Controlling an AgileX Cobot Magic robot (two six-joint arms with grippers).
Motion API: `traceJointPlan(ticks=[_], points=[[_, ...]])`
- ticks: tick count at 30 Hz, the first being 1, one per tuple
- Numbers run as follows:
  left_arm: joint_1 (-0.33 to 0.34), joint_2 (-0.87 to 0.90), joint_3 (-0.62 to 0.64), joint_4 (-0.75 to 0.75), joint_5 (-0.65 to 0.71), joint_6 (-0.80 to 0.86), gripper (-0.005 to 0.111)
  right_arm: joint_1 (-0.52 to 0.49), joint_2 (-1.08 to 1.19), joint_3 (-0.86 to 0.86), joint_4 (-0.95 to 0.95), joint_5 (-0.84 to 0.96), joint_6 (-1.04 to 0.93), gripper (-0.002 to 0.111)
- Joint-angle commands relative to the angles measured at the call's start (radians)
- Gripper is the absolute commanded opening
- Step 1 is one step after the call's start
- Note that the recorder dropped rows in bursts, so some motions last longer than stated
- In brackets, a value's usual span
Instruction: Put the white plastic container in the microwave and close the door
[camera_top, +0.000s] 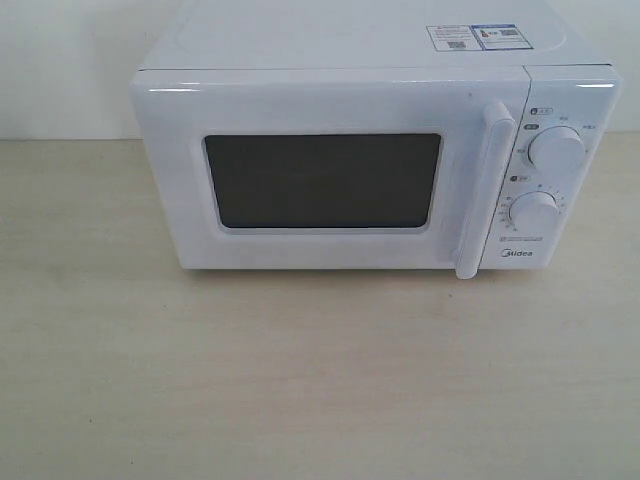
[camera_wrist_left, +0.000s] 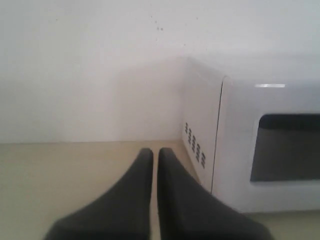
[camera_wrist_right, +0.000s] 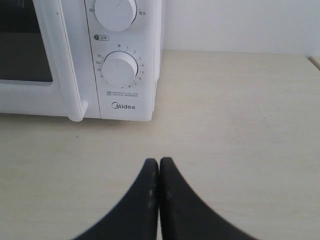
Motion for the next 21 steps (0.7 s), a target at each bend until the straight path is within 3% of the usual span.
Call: traceJointPlan(ticks=[1,15,21], points=[[0.006,-0.012,0.019,0.171,0.074,-0.095,0.004,-0.006,-0.005,0.0,-0.001,-0.006,-0.002,0.0],[0.008,-0.012,0.067,0.184,0.12,-0.103,0.004,-0.006,-0.005,0.0,0.003,-0.027,-0.002,0.0],[0.008,-0.012,0.067,0.175,0.12,-0.217,0.004,-0.006,-0.005,0.0,0.003,-0.027,-0.002,0.0]])
